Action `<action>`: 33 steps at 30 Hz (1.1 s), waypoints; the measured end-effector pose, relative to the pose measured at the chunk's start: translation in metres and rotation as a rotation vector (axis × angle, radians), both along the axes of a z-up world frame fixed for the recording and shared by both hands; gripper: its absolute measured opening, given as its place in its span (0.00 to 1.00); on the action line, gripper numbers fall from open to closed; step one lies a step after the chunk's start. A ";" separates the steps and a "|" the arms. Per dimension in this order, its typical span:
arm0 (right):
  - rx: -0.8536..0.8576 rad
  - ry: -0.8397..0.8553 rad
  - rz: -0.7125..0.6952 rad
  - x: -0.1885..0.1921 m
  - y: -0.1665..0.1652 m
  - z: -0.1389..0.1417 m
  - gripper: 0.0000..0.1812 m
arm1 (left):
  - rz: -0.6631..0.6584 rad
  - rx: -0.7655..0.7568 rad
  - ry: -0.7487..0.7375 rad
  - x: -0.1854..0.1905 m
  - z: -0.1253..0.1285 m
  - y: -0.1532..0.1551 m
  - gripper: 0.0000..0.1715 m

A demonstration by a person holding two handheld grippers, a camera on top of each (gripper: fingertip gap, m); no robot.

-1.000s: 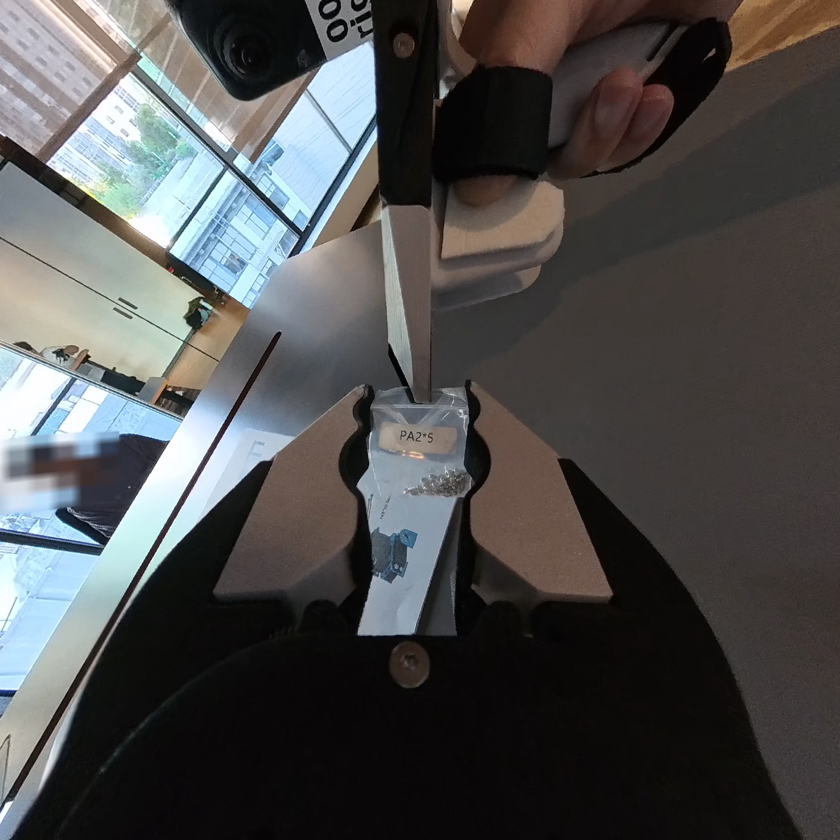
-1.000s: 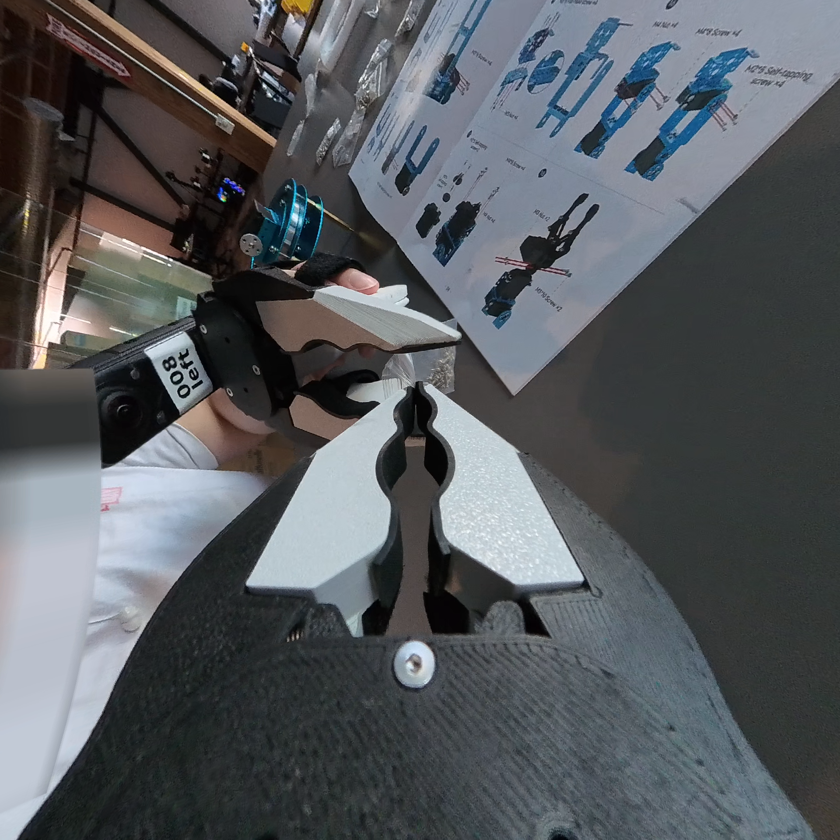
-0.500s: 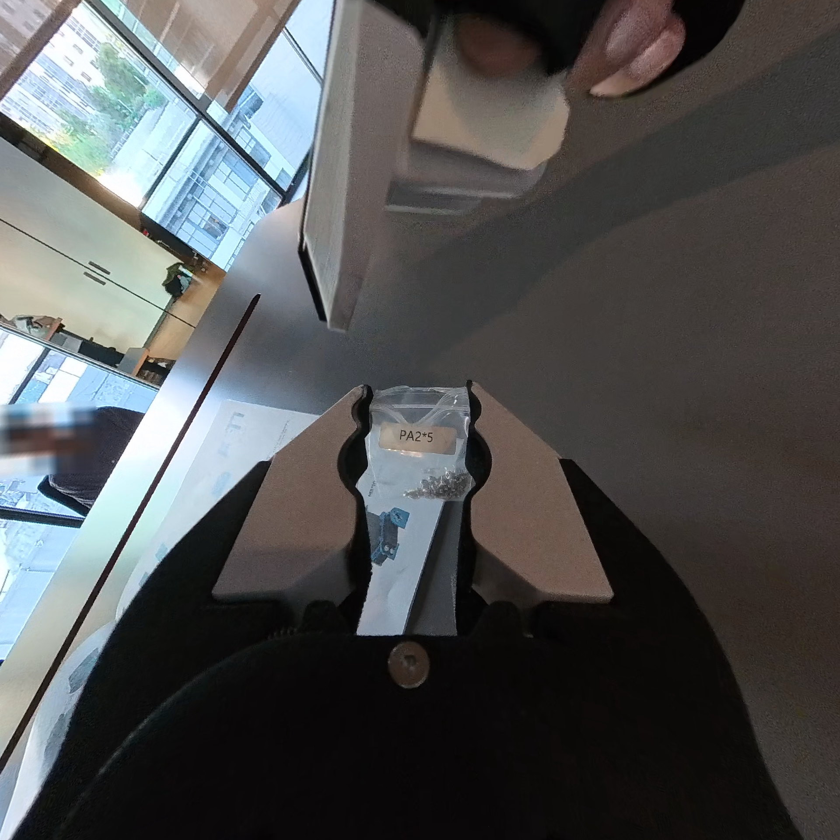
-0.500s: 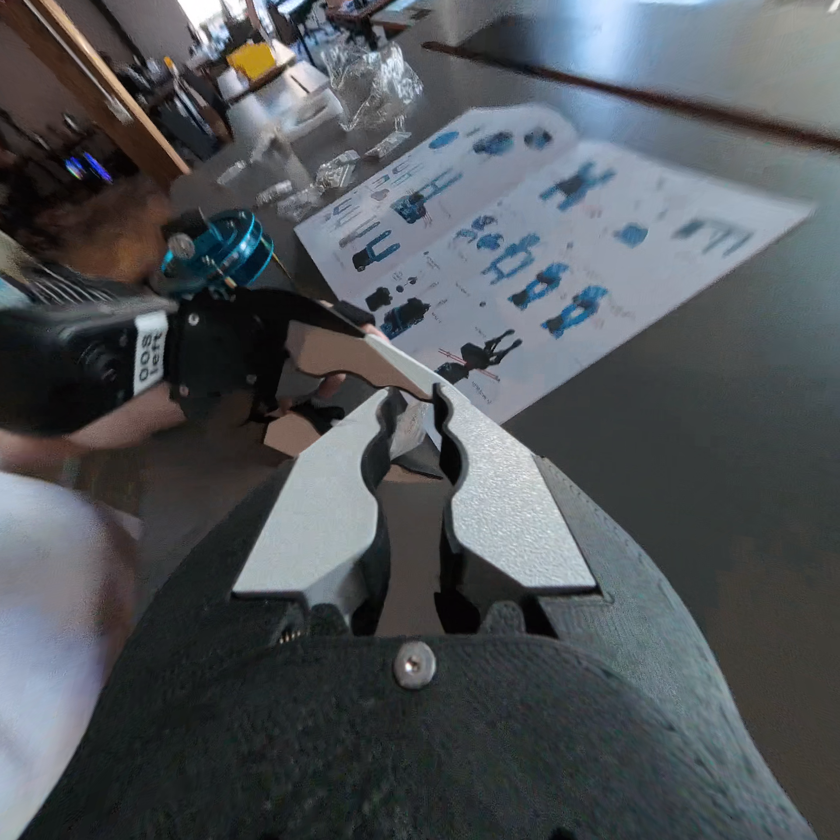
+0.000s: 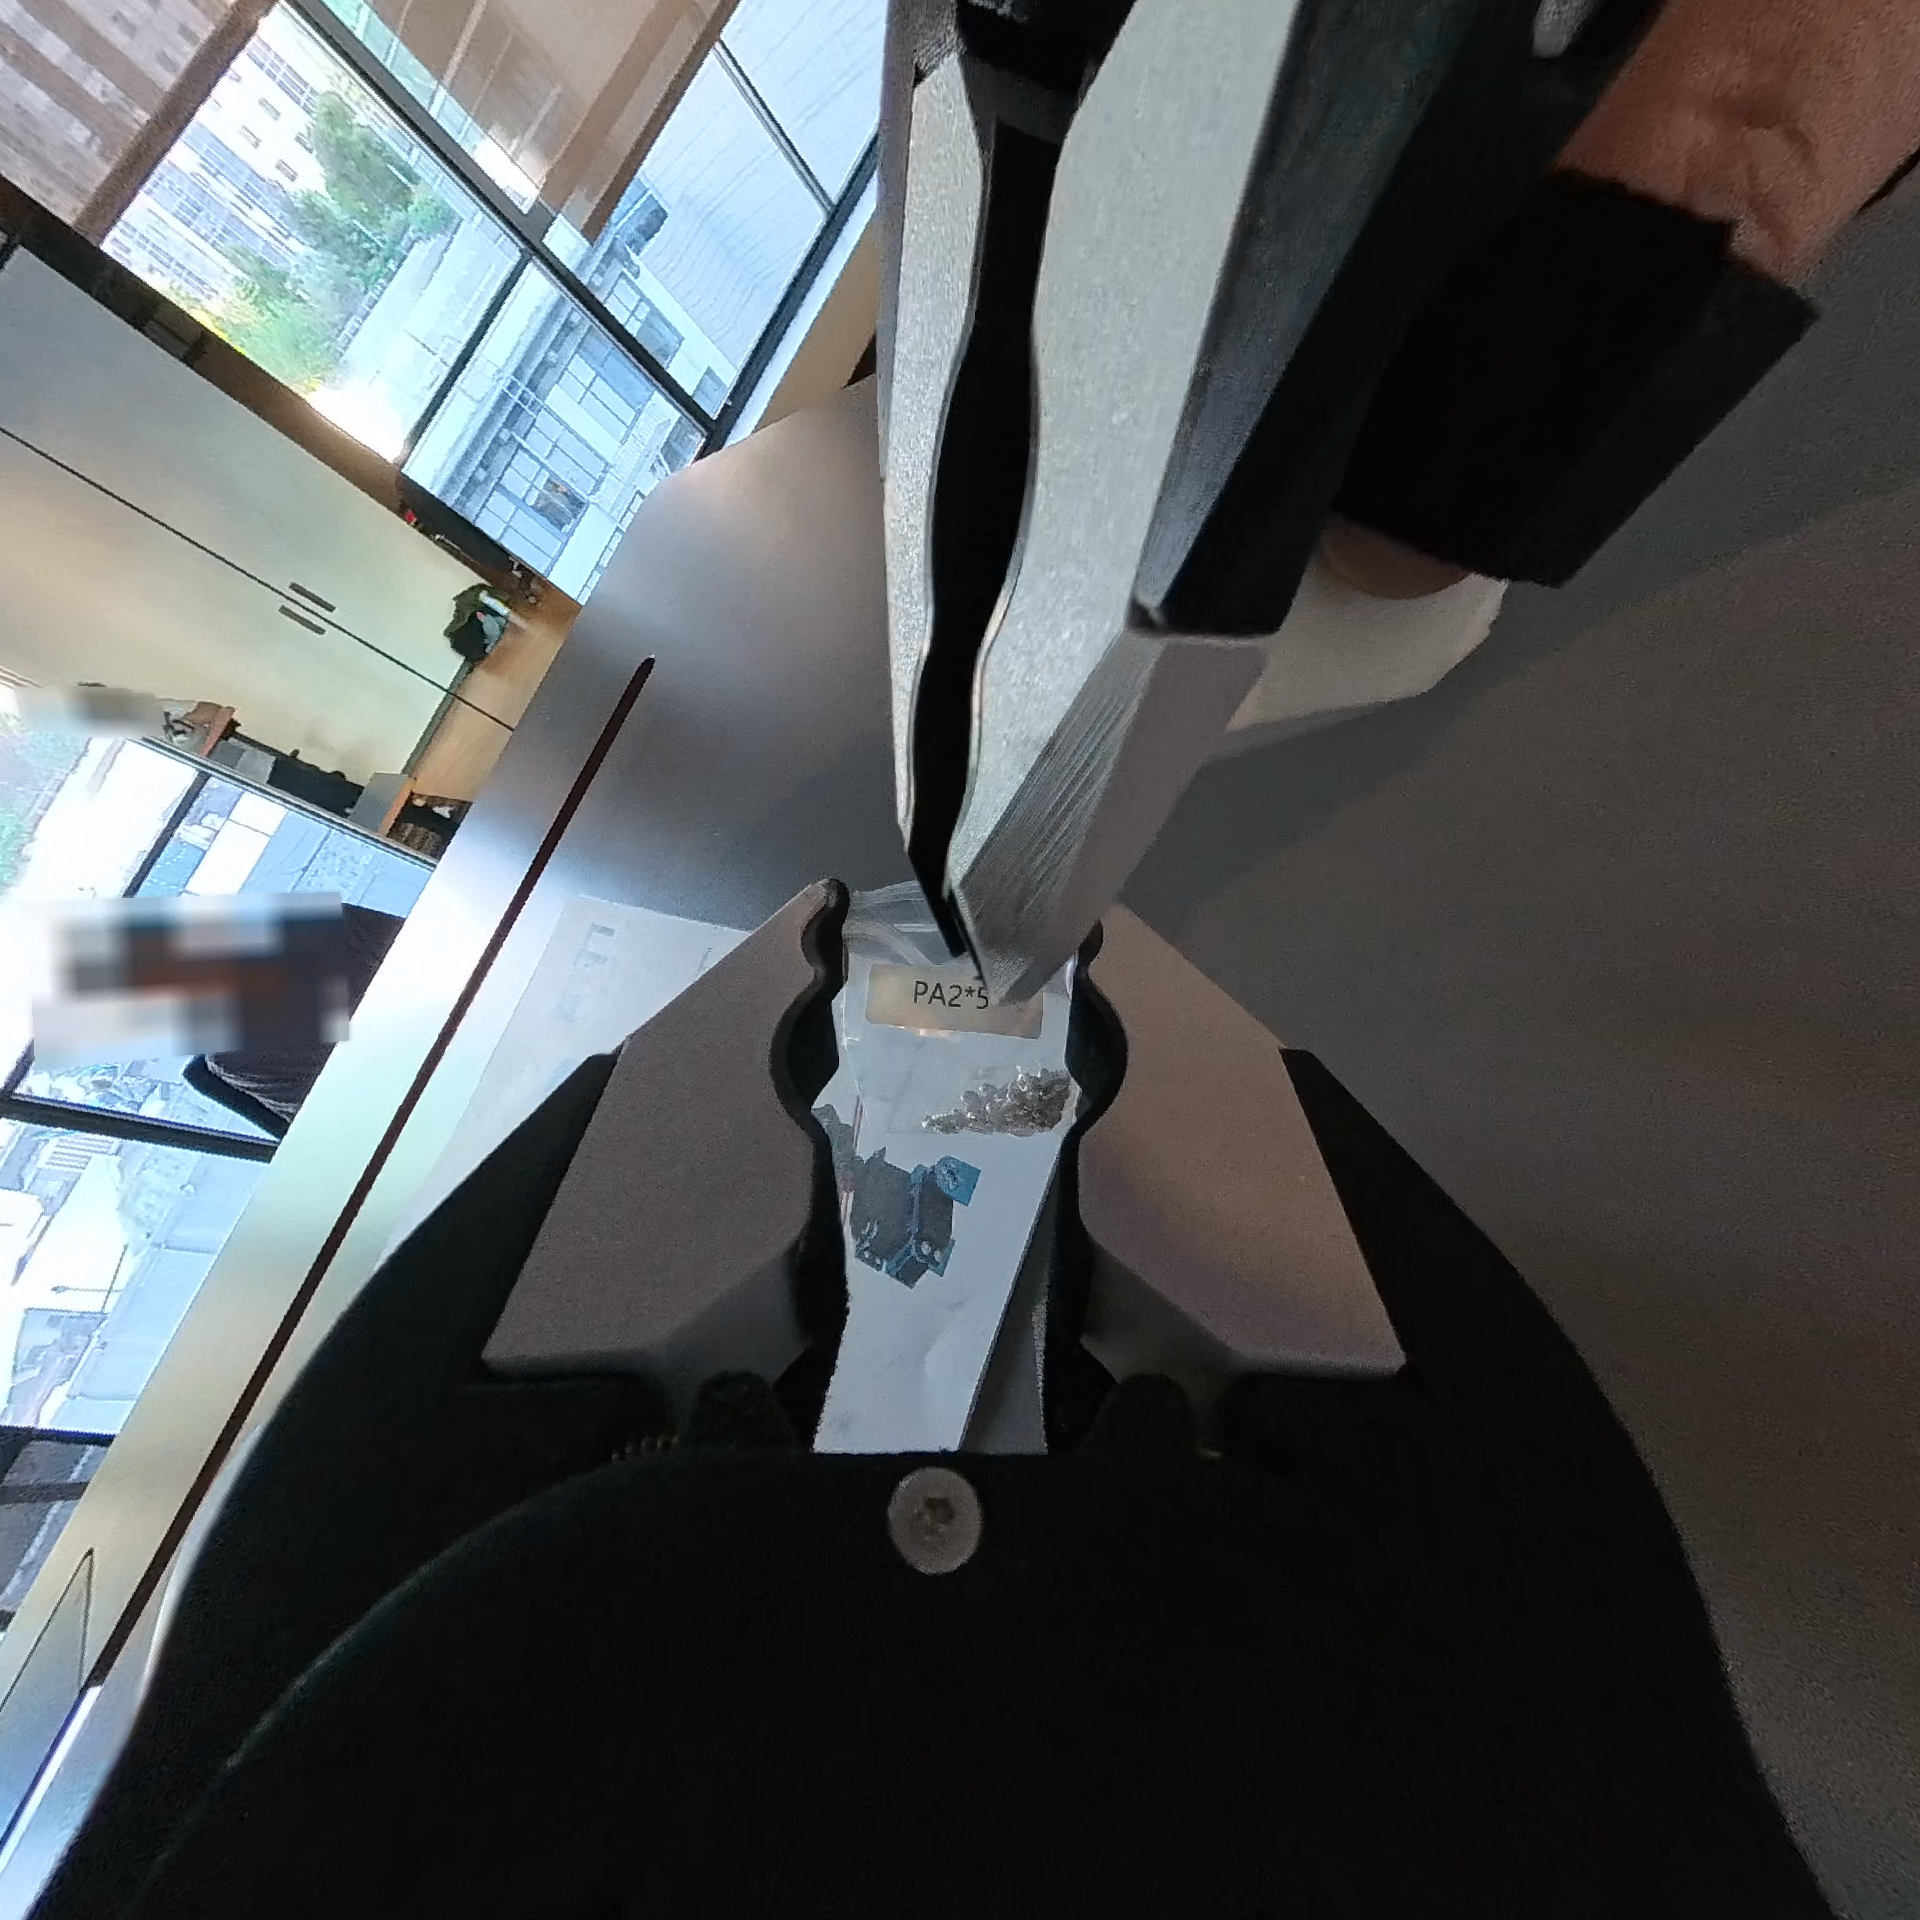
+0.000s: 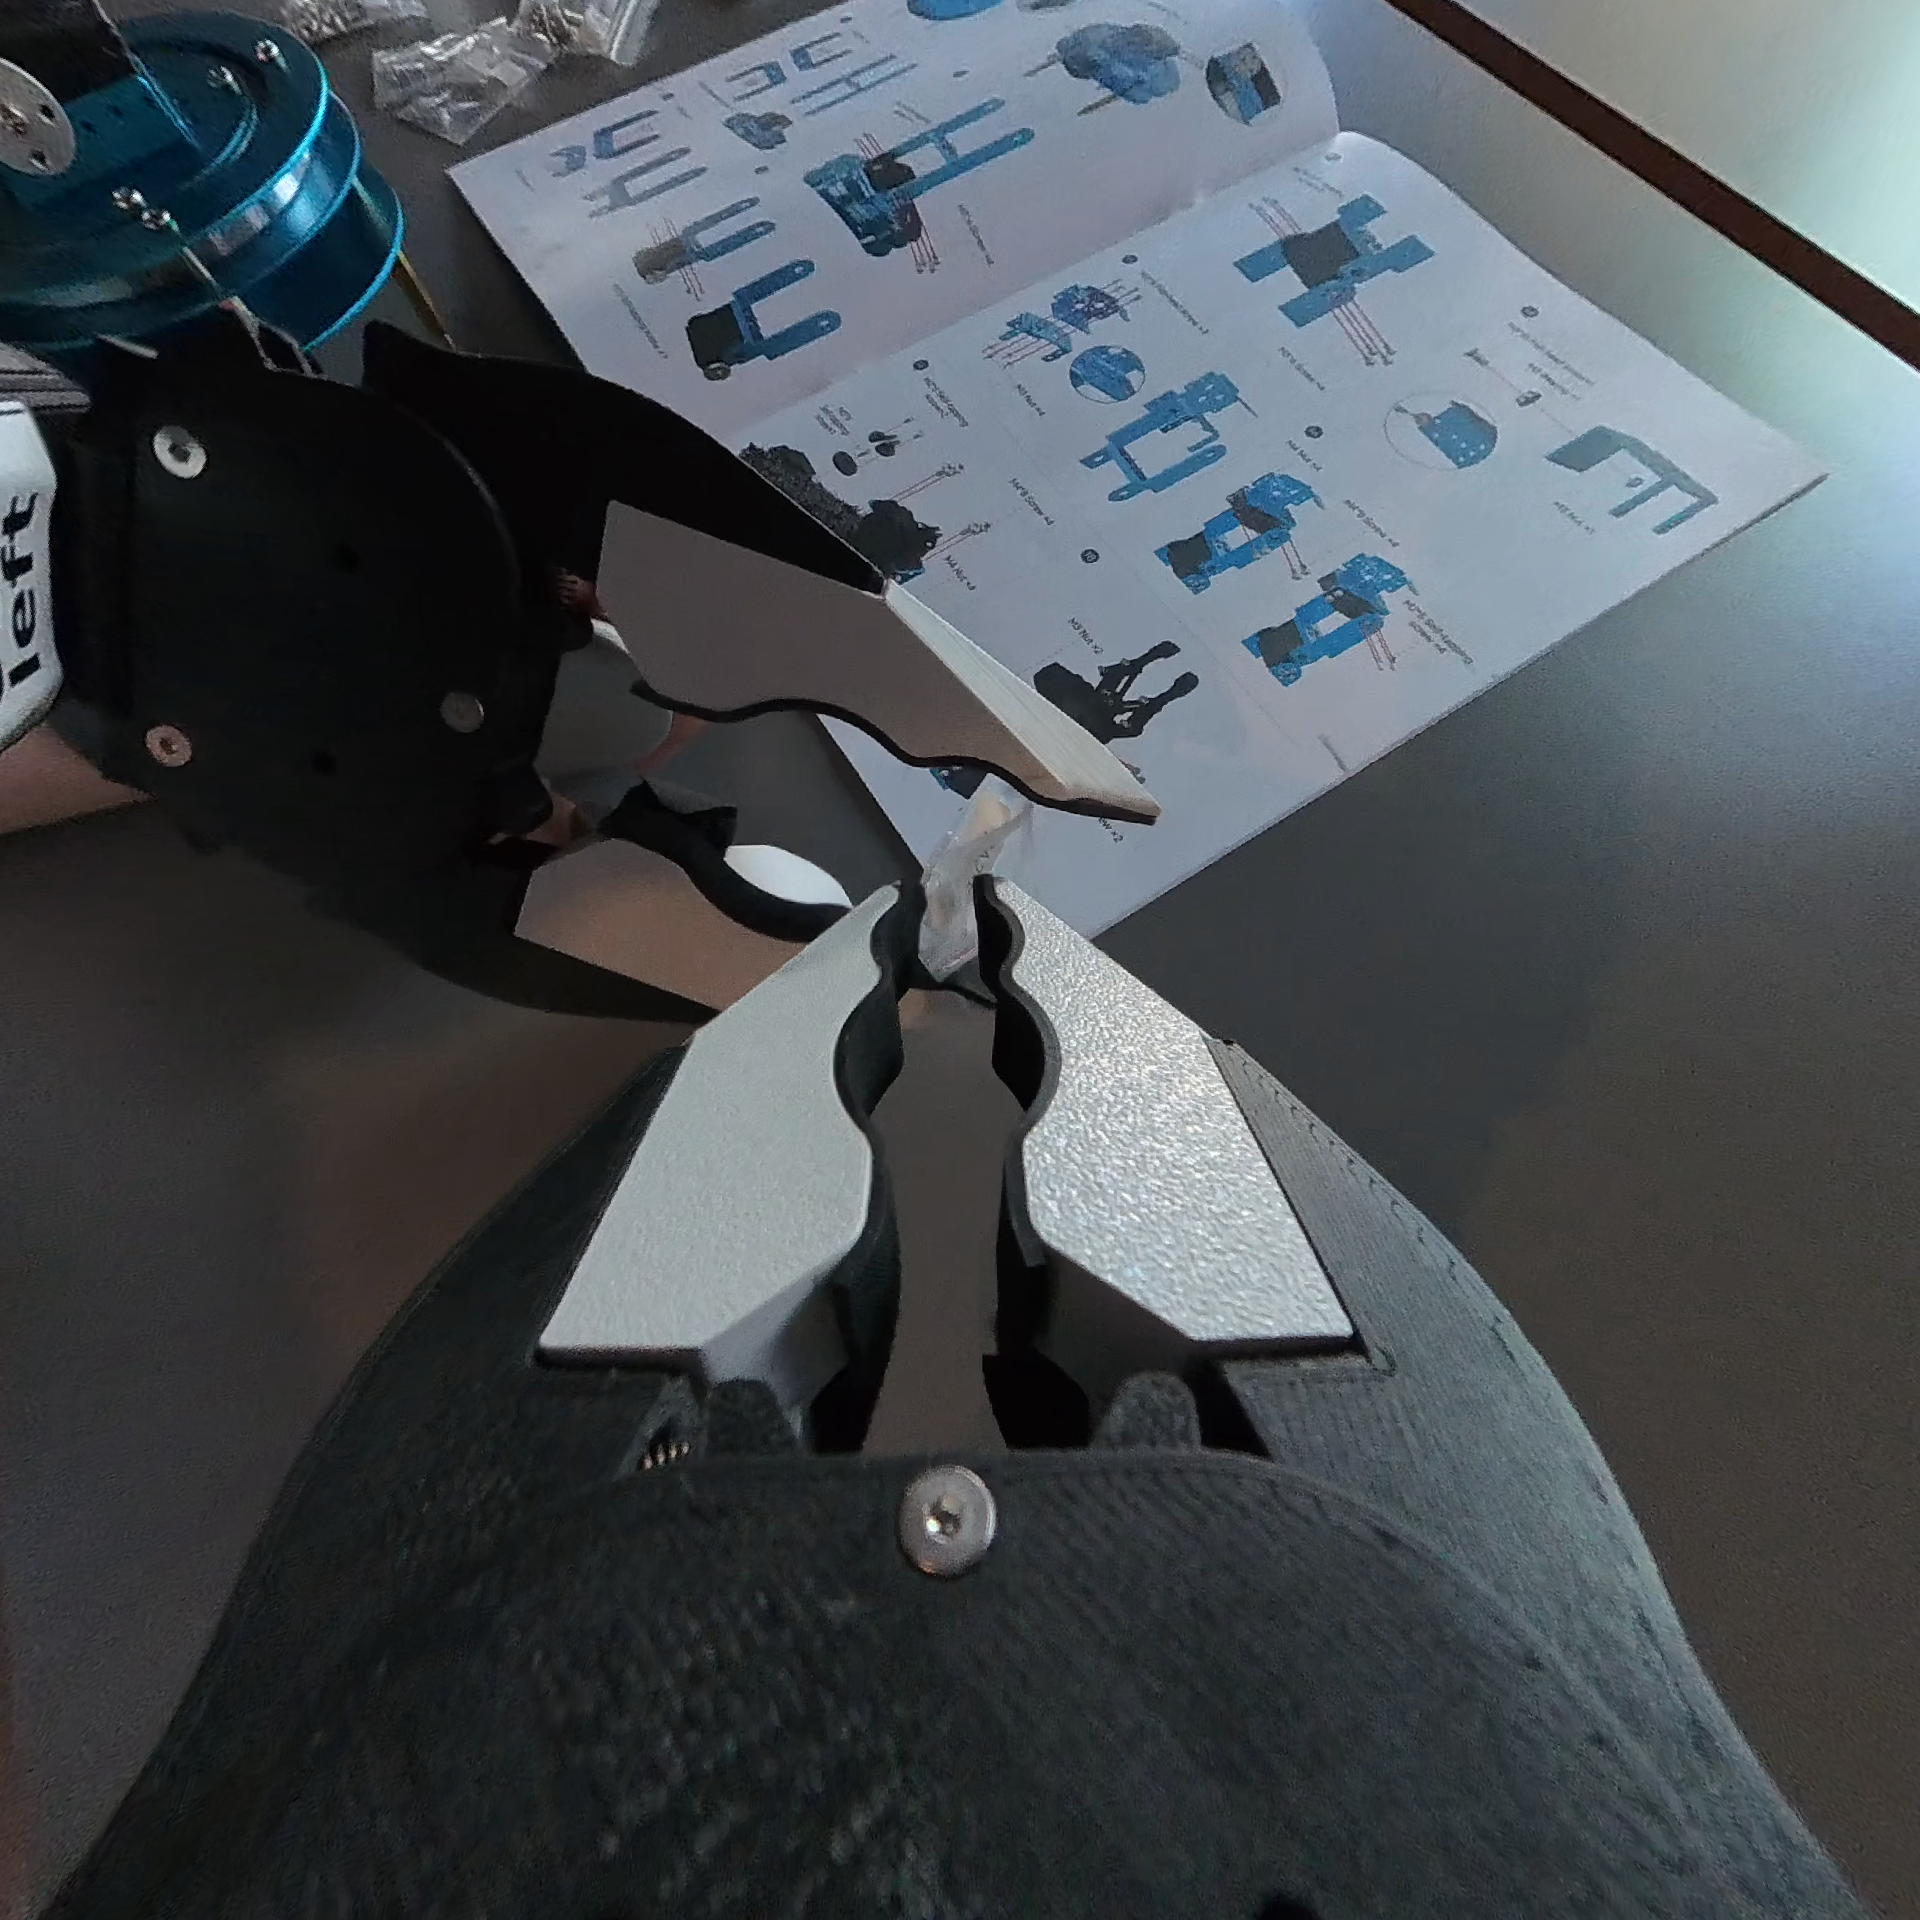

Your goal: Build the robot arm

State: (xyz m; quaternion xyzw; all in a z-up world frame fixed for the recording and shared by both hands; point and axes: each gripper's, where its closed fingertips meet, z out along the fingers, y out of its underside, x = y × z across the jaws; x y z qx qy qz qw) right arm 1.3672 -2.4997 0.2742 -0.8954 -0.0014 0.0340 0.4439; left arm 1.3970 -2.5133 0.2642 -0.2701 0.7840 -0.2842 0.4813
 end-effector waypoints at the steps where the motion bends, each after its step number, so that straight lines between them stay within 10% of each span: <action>1: 0.001 0.000 -0.003 0.000 0.001 0.000 0.04 | 0.001 0.002 -0.002 0.000 0.000 0.000 0.23; 8: 0.023 0.015 -0.007 0.000 0.000 0.006 0.00 | -0.003 -0.008 -0.020 0.000 0.005 0.000 0.24; 18: 0.200 0.733 0.076 -0.009 -0.005 0.029 0.00 | -0.012 -0.013 -0.071 -0.002 0.016 -0.002 0.16; 33: 0.229 0.653 0.109 -0.006 0.001 0.022 0.00 | 0.034 0.035 -0.047 0.000 0.008 0.006 0.15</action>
